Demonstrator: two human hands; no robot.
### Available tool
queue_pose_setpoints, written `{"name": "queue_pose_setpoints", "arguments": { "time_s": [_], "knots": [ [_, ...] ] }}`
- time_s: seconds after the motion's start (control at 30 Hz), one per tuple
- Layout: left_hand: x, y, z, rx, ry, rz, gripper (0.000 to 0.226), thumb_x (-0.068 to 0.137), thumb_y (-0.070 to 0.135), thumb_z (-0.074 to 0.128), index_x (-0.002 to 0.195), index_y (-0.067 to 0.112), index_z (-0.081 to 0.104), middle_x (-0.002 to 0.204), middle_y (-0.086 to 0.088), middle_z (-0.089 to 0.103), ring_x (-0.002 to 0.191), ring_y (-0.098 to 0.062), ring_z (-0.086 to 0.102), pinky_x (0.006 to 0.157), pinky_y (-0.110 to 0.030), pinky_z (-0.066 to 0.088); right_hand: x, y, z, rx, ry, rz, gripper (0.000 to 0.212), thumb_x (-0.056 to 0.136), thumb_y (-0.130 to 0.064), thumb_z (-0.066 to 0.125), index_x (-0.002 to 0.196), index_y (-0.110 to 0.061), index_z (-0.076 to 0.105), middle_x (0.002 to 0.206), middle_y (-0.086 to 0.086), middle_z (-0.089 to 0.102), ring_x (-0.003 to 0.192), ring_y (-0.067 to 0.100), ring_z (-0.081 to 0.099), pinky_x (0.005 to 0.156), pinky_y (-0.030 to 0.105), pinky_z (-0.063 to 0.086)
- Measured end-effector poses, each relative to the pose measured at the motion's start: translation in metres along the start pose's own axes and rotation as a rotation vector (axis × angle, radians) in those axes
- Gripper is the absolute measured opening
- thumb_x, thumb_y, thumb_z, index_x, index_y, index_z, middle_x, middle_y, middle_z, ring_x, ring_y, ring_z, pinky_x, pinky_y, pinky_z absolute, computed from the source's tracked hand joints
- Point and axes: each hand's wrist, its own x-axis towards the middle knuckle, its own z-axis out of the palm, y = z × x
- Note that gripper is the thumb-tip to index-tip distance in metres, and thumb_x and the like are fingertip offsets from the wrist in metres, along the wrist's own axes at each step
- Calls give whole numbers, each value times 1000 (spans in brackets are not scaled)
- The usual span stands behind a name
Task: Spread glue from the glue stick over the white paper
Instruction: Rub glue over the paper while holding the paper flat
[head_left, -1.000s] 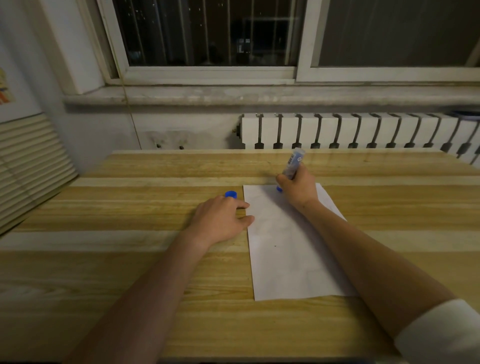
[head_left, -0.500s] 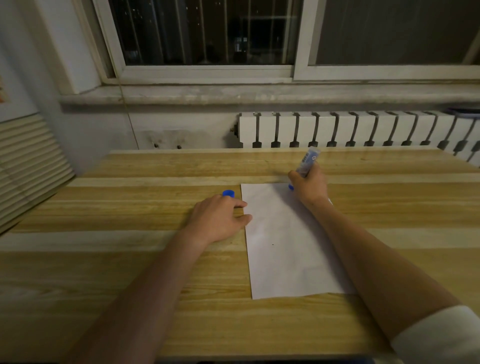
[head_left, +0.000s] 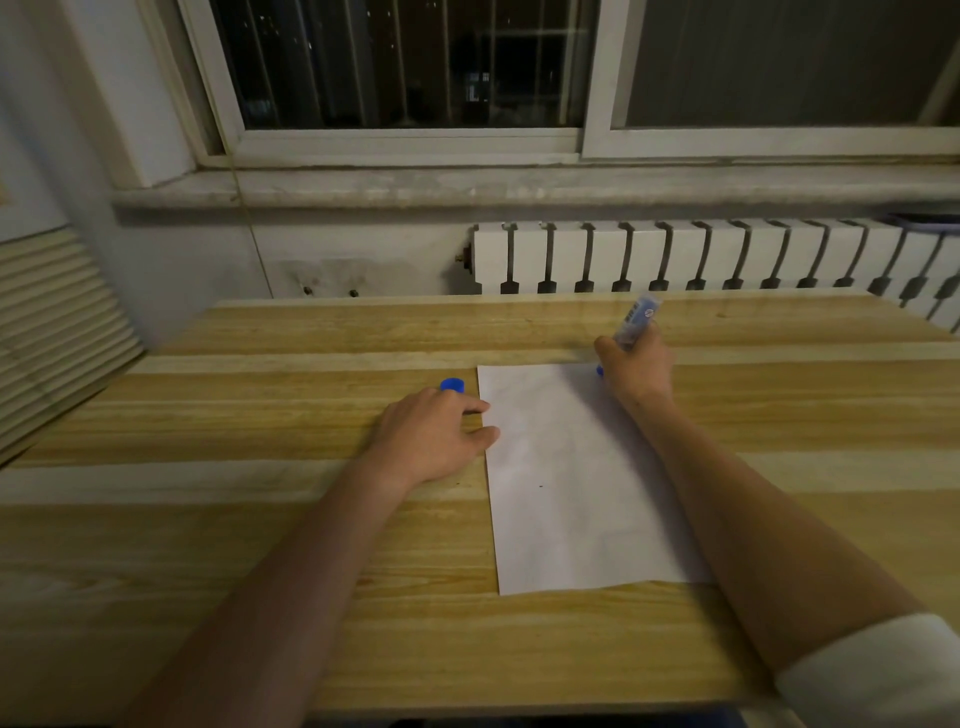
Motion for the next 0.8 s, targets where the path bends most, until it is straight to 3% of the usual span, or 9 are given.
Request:
{"name": "queue_pose_setpoints", "arguments": {
  "time_s": [0.1, 0.33, 0.53, 0.7, 0.8],
  "knots": [
    [0, -1, 0, -3, 9, -1, 47, 86, 63, 55, 127, 41, 62, 57, 18, 41, 58, -2, 45, 67, -30, 47, 1, 0, -2, -31, 9, 10, 29, 83, -26, 58, 101, -3, 59, 88, 13, 64, 67, 21, 57, 54, 27, 40],
    [0, -1, 1, -8, 8, -12, 47, 85, 64, 54, 126, 42, 62, 58, 18, 43, 66, -5, 50, 64, -31, 41, 3, 1, -10, -62, 57, 27, 23, 84, -24, 58, 95, -4, 57, 86, 15, 64, 64, 21, 55, 49, 26, 35],
    [1, -1, 1, -9, 9, -22, 46, 85, 63, 54, 126, 42, 62, 58, 17, 43, 63, -3, 47, 62, -30, 41, 2, 0, -9, -88, 63, 46, 36, 84, -27, 59, 104, 3, 61, 91, 18, 65, 72, 27, 58, 52, 27, 35],
    [0, -1, 0, -18, 3, -27, 46, 85, 64, 55, 125, 42, 62, 59, 16, 46, 63, -4, 51, 64, -29, 44, 1, -1, -8, -111, 62, 48, 38, 85, -30, 58, 107, 1, 60, 95, 19, 67, 83, 34, 66, 68, 41, 56],
    [1, -1, 0, -4, 1, -22, 47, 85, 64, 53, 126, 43, 61, 58, 16, 47, 63, -3, 51, 64, -29, 43, 0, -2, -9, -110, 73, 43, 37, 84, -30, 58, 104, 1, 61, 94, 18, 68, 82, 33, 66, 71, 42, 57]
  ]
}}
